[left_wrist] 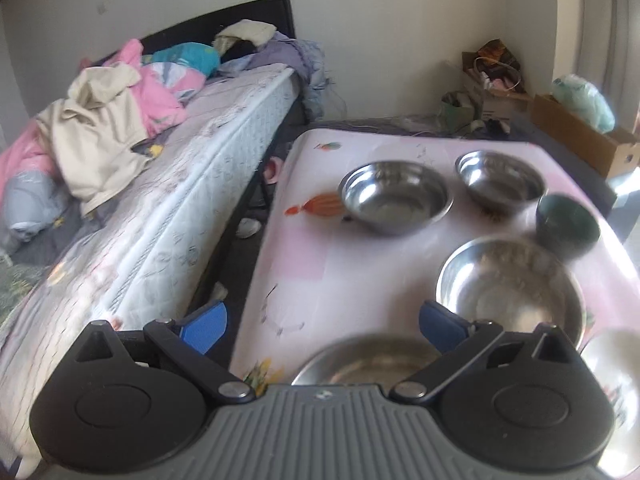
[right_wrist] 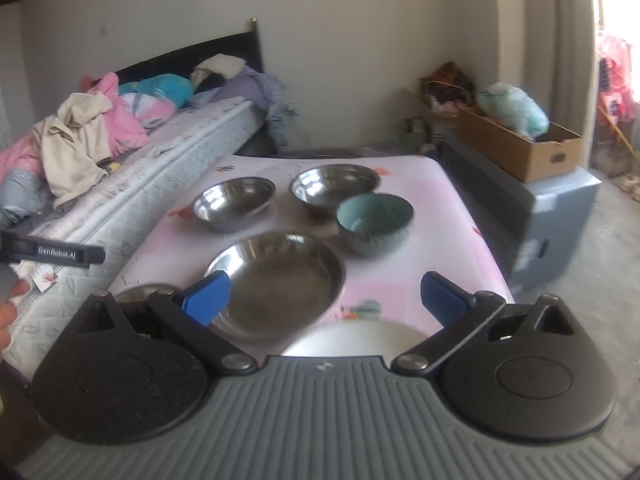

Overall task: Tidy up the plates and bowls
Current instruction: 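Move both grippers to a small steel bowl and grip its rim from opposite sides, then lift the steel bowl with both grippers and carry it to an empty table area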

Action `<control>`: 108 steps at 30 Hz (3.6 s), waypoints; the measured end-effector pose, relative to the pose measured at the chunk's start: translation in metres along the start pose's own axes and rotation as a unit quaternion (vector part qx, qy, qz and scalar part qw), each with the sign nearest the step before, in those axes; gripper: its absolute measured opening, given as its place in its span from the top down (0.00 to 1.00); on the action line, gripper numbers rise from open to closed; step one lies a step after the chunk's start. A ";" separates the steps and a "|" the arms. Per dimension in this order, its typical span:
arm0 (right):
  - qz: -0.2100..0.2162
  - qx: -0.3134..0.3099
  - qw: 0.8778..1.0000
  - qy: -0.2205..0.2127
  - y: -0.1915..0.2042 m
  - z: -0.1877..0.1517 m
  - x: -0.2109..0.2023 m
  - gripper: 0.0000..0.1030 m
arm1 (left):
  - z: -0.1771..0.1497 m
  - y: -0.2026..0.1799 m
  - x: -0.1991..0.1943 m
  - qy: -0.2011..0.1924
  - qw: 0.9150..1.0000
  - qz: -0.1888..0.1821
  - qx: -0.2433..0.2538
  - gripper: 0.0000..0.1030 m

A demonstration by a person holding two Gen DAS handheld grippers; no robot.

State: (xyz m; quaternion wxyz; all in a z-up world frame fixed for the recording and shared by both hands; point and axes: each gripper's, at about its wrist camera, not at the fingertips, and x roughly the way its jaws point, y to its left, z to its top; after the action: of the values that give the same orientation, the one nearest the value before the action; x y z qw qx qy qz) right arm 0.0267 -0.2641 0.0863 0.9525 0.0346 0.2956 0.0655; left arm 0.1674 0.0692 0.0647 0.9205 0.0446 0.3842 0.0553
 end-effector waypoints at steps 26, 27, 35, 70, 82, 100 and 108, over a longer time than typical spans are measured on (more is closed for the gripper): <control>0.127 0.036 0.987 0.090 -0.051 0.182 0.251 0.02 | 0.128 -0.027 0.182 0.057 0.995 -0.074 0.023 0.26; 0.135 0.033 0.985 0.101 -0.041 0.184 0.265 0.04 | 0.127 -0.024 0.190 0.063 0.995 -0.070 0.020 0.27; 0.153 0.036 0.967 0.199 0.025 0.168 0.357 0.39 | 0.127 -0.003 0.234 0.083 0.995 -0.062 -0.002 0.42; 0.108 0.101 0.956 0.252 0.051 0.114 0.432 0.89 | 0.130 0.002 0.287 0.142 0.987 -0.072 -0.022 0.87; 0.121 0.083 0.961 0.236 0.058 0.129 0.415 0.89 | 0.143 0.003 0.246 0.114 0.992 -0.053 -0.010 0.87; 0.058 0.120 0.976 0.169 -0.071 0.194 0.366 0.89 | 0.202 -0.137 0.219 0.069 0.991 -0.107 0.045 0.87; 0.026 0.144 0.973 0.181 -0.132 0.173 0.385 0.89 | 0.189 -0.180 0.256 0.101 0.987 -0.114 0.050 0.86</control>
State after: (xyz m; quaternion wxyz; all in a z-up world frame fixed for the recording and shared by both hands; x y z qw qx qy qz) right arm 0.4527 -0.3434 -0.0004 0.8662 0.1671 0.4681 0.0518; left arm 0.4925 -0.0814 -0.0049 0.8740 0.0407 0.4799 -0.0650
